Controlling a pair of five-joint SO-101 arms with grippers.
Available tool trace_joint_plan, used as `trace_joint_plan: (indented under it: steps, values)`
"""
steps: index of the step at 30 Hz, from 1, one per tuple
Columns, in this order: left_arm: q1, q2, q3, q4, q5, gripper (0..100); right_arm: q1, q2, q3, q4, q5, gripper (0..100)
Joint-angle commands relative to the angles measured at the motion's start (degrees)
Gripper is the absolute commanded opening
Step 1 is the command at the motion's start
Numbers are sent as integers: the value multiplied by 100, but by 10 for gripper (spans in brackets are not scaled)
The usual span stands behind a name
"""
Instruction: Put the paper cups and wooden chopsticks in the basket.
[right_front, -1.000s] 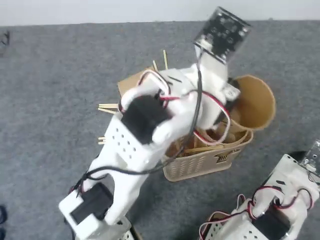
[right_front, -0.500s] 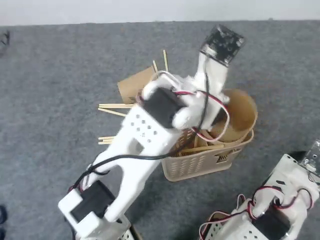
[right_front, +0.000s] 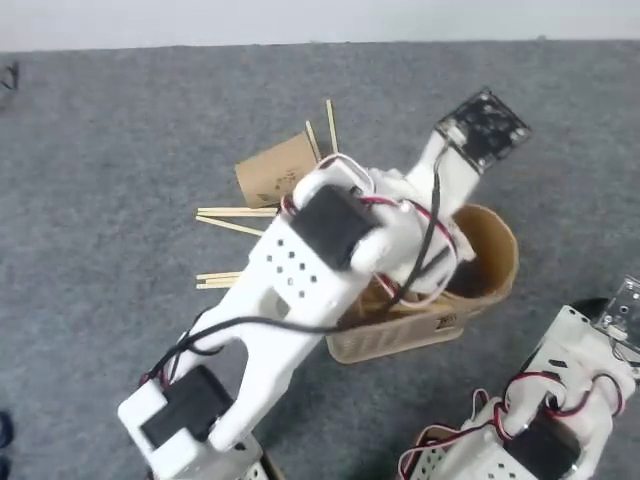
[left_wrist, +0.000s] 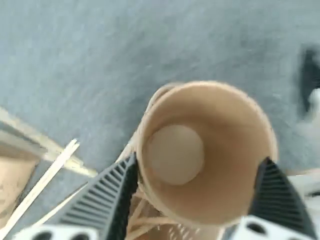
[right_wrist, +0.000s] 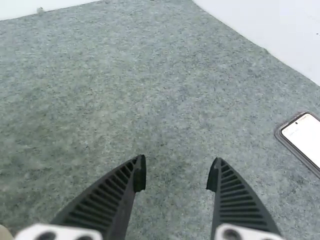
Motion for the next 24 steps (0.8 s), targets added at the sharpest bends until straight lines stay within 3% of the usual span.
trace_joint_plan:
  steps: [1, 11, 14, 18, 22, 24]
  values:
    - [211, -510, -505, -35, -273, 353, -48, -22, -44, -110, -18, 208]
    - [-800, -1064, -796, 62, -448, 353, -75, -22, -97, -127, -9, 208]
    - [-1635, -1433, -1059, 369, -730, 353, -84, -22, -378, -268, 316, 179]
    - [-2980, -2312, -954, 440, -1029, 353, -374, 40, -1266, -523, 730, 1]
    - [-3974, -3112, -295, 378, -1319, 353, -1218, 866, -2725, -154, 914, 91]
    - [-4413, -3429, 189, 255, -1398, 353, -1393, 1622, -3587, 224, 914, 88]
